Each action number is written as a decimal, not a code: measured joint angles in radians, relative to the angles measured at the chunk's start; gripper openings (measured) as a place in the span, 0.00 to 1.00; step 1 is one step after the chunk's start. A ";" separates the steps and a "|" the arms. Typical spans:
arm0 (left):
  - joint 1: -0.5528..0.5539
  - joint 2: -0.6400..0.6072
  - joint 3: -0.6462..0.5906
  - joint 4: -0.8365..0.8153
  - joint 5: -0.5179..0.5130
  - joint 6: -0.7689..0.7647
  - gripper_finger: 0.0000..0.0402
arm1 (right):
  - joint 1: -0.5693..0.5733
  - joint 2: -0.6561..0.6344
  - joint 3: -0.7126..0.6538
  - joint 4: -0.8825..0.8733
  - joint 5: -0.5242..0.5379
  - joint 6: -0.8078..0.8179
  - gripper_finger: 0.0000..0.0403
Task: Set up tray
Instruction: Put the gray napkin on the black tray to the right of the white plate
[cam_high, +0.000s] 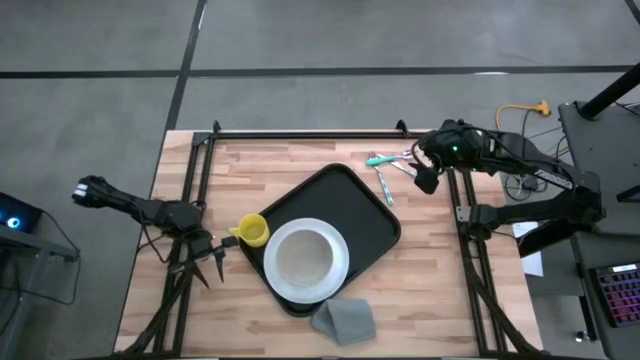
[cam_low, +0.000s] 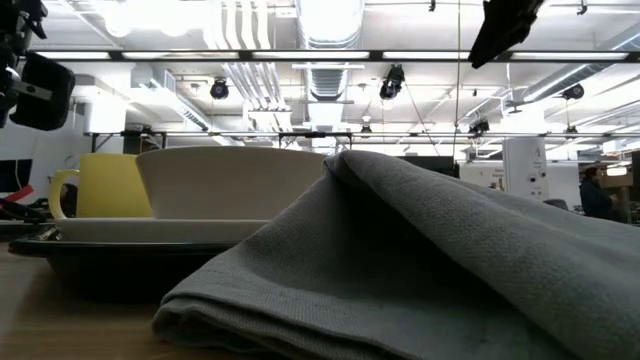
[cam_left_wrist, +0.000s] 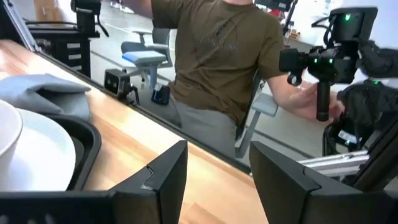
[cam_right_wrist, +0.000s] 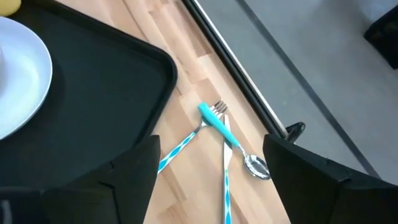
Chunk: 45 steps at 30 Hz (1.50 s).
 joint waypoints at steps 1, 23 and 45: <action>0.000 0.010 0.000 0.000 -0.001 0.017 0.40 | 0.000 0.005 0.000 0.001 -0.001 -0.002 0.68; 0.000 -0.091 0.070 0.013 0.001 -0.021 0.40 | -0.113 0.078 0.000 0.035 -0.117 -0.057 0.69; 0.000 -0.278 -0.021 0.055 0.001 0.031 0.40 | -0.353 0.313 -0.001 0.056 -0.476 -0.208 0.70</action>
